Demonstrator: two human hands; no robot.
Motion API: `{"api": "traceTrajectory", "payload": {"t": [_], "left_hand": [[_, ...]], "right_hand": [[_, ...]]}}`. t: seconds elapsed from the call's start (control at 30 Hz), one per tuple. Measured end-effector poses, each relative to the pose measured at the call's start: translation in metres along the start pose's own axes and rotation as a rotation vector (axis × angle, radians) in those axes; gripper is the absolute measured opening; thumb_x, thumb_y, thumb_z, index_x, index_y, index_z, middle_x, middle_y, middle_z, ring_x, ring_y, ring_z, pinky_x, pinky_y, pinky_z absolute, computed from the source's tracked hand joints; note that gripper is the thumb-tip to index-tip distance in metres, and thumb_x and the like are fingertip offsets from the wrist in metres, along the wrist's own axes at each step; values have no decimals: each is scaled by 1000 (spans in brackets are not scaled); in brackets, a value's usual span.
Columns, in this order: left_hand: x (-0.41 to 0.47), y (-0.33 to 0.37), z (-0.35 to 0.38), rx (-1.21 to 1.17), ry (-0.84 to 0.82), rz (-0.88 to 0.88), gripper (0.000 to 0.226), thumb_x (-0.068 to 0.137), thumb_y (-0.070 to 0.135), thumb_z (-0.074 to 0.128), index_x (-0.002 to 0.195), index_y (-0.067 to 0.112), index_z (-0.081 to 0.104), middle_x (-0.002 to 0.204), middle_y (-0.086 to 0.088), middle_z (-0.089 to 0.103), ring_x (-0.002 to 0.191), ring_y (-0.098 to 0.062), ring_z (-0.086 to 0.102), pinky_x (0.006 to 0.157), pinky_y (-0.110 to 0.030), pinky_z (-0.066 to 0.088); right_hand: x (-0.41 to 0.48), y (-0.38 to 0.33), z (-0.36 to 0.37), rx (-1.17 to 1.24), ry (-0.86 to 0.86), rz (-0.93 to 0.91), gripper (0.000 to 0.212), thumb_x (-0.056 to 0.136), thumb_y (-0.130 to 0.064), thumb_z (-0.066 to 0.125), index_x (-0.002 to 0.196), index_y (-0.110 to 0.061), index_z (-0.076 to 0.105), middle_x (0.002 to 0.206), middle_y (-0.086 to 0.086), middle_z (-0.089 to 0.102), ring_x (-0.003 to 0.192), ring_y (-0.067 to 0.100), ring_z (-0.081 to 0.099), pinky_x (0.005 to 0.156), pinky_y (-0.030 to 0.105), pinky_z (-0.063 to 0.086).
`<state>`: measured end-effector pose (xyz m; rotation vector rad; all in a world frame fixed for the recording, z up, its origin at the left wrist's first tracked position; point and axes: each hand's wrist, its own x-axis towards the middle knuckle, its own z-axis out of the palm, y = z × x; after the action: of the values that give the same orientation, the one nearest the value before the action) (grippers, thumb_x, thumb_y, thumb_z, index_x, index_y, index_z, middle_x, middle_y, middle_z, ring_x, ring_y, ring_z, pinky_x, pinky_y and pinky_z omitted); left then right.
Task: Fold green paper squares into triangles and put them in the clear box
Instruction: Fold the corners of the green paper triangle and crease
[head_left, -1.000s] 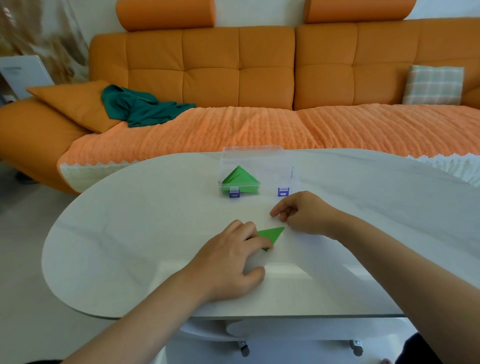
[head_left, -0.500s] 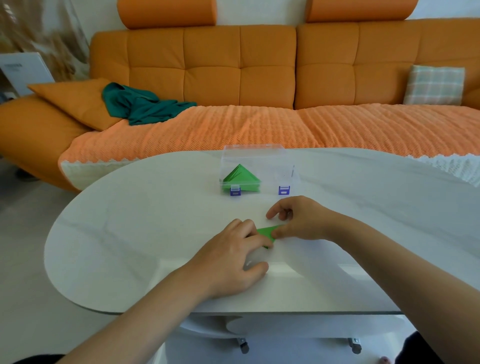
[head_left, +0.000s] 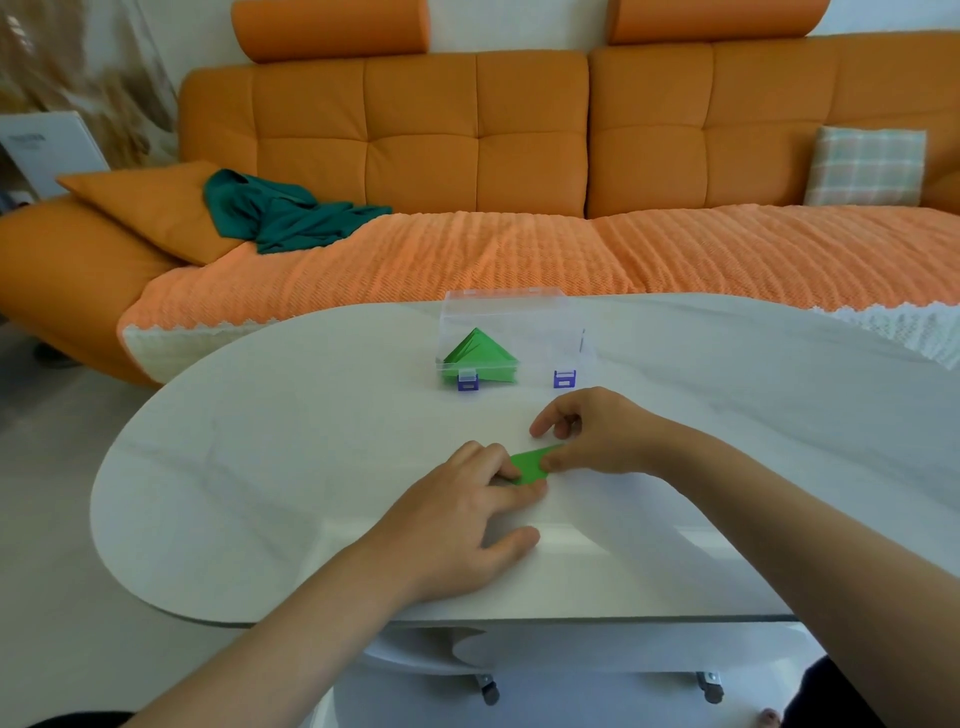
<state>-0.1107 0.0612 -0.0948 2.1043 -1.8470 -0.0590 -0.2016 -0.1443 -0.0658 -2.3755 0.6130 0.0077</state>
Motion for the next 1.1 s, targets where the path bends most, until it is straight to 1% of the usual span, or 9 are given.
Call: {"api": "traceTrajectory", "payload": {"t": [0.07, 0.13, 0.37, 0.5, 0.63, 0.8, 0.87, 0.97, 1.1], "left_hand": [[0, -1, 1, 10, 1, 2, 55, 89, 60, 39, 137, 37, 55, 117, 10, 44, 112, -5, 38, 91, -30, 45], [1, -2, 1, 3, 0, -4, 56, 89, 61, 38, 136, 37, 56, 117, 10, 44, 113, -5, 38, 91, -31, 46], [6, -4, 1, -41, 30, -24, 51, 88, 62, 42, 127, 39, 63, 106, 16, 46, 103, -3, 41, 86, -24, 43], [14, -7, 2, -90, 106, -63, 32, 85, 53, 59, 110, 37, 71, 97, 19, 48, 96, -1, 43, 82, -21, 41], [25, -11, 3, -171, 152, -123, 22, 83, 42, 72, 103, 34, 69, 100, 18, 53, 98, -4, 46, 86, -26, 44], [31, -16, -2, -58, 163, -19, 13, 86, 31, 67, 99, 28, 68, 89, 16, 58, 85, -6, 49, 73, -28, 48], [32, -18, -2, -66, 149, 2, 14, 85, 35, 66, 97, 28, 68, 88, 17, 56, 85, -4, 48, 74, -25, 47], [33, -23, -2, -112, 114, -13, 28, 81, 50, 66, 102, 31, 67, 96, 18, 53, 94, -3, 49, 83, -21, 44], [30, -25, -4, -67, 127, 48, 25, 85, 45, 64, 102, 27, 68, 94, 15, 60, 88, -6, 53, 79, -27, 48]], "right_hand": [[1, 1, -1, 33, 56, 21, 18, 79, -17, 75, 86, -33, 74, 77, -12, 61, 67, 4, 56, 63, 12, 45], [3, 3, -4, 58, 107, 46, 23, 82, -12, 67, 79, -33, 75, 67, -15, 62, 59, 2, 55, 56, 7, 43], [5, 5, -3, 84, 156, 80, 30, 84, -6, 58, 84, -28, 78, 68, -12, 61, 59, 6, 53, 53, 10, 40], [1, 5, 2, 64, 177, 31, 33, 85, -6, 52, 87, -29, 75, 68, -11, 58, 55, 5, 50, 49, 7, 38], [-12, 6, 4, 40, 119, -122, 27, 85, -12, 57, 92, -34, 71, 88, -14, 63, 62, -2, 53, 60, 7, 39], [-19, 11, 8, -86, 49, -335, 18, 81, -27, 72, 97, -36, 72, 104, -20, 60, 87, 4, 56, 78, 16, 47], [-17, 15, 10, -139, 57, -380, 18, 81, -32, 74, 98, -38, 72, 107, -20, 61, 92, 4, 56, 80, 18, 47], [-15, 17, 12, -132, 108, -392, 17, 80, -36, 76, 96, -40, 72, 103, -20, 62, 85, 5, 56, 78, 23, 49], [-15, 16, 15, -131, 150, -402, 21, 80, -39, 77, 101, -38, 73, 100, -21, 61, 76, -1, 53, 72, 19, 47]]}}
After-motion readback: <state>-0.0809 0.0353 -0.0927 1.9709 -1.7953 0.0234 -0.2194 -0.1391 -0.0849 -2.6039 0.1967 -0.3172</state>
